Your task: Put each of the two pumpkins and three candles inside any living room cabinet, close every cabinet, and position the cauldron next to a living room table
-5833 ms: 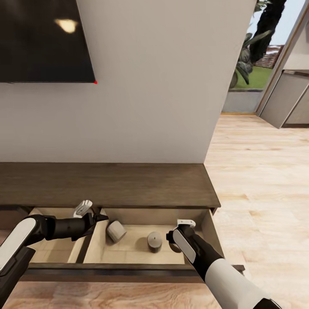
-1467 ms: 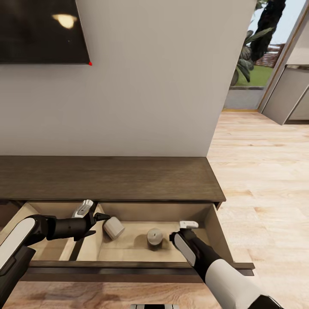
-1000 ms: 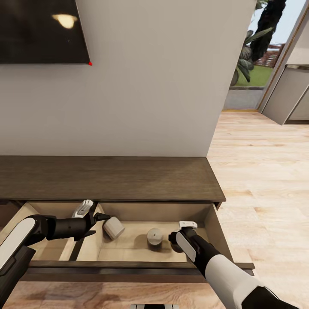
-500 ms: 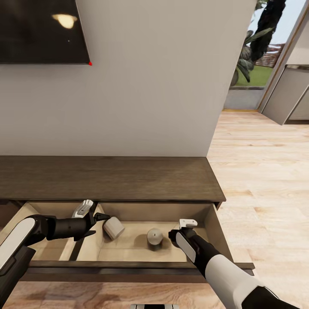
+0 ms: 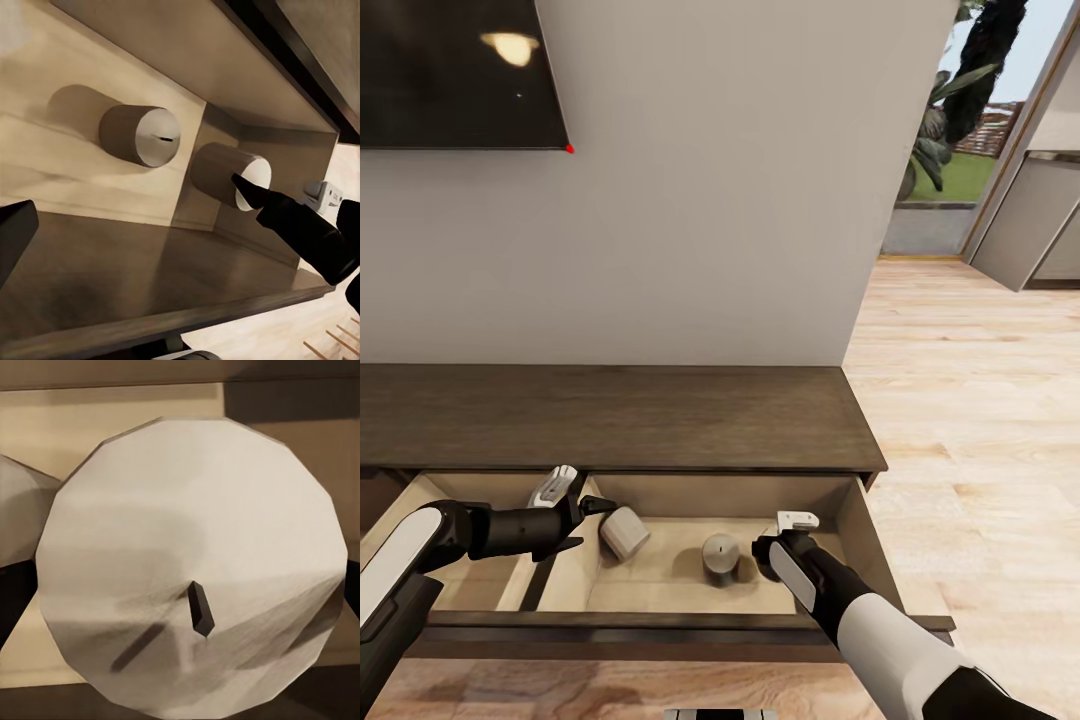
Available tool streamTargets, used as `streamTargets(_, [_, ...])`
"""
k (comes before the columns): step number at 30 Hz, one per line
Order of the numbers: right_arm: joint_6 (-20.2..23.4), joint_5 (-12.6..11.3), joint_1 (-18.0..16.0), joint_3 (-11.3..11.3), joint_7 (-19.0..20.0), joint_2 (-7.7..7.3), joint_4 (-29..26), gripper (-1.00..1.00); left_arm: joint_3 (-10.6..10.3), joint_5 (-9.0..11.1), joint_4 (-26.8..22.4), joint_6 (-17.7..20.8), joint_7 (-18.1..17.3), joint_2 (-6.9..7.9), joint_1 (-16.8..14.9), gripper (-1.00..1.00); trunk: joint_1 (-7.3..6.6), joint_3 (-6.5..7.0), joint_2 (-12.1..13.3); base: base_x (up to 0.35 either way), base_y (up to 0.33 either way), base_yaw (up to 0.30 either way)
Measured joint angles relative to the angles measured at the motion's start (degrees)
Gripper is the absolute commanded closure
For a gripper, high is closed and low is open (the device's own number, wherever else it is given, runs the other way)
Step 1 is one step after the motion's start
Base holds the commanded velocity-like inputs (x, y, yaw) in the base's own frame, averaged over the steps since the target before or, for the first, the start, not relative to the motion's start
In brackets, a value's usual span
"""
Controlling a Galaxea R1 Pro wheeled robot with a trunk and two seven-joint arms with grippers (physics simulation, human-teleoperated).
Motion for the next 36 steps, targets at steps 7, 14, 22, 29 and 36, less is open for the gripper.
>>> streamTargets(7, [0.02, -0.01, 0.0, 0.0, 0.0, 0.0, 0.07, -1.0, 0.0, 0.0, 0.0, 0.0, 0.0, 0.0, 0.0, -1.0, 0.0, 0.0, 0.0, 0.044, 0.0, 0.0])
streamTargets(14, [-0.01, -0.02, 0.0, 0.0, 0.0, 0.0, 0.07, -1.0, 0.0, 0.0, 0.0, 0.0, 0.02, 0.0, 0.0, -1.0, 0.0, 0.0, 0.0, 0.002, 0.0, 0.0])
streamTargets(22, [-3.07, 0.84, -0.01, 0.09, 0.3, -0.22, -0.16, -1.0, 0.0, 0.0, 0.0, 0.0, 0.0, 0.0, 0.0, -1.0, 0.0, 0.0, 0.0, 0.0, 0.0, 0.0])
streamTargets(29, [-13.53, 2.78, 0.07, 0.27, 5.22, -0.51, -5.57, -1.0, 0.0, 0.0, 0.0, 0.0, 0.0, 0.0, 0.0, -1.0, 0.0, 0.0, 0.0, 0.0, 0.0, 0.0])
streamTargets(36, [-15.94, 2.95, 0.17, 0.21, 7.78, -0.71, -10.81, -1.0, 0.0, 0.0, 0.0, 0.0, 0.0, 0.0, 0.0, -1.0, 0.0, 0.0, 0.0, 0.0, 0.0, 0.0])
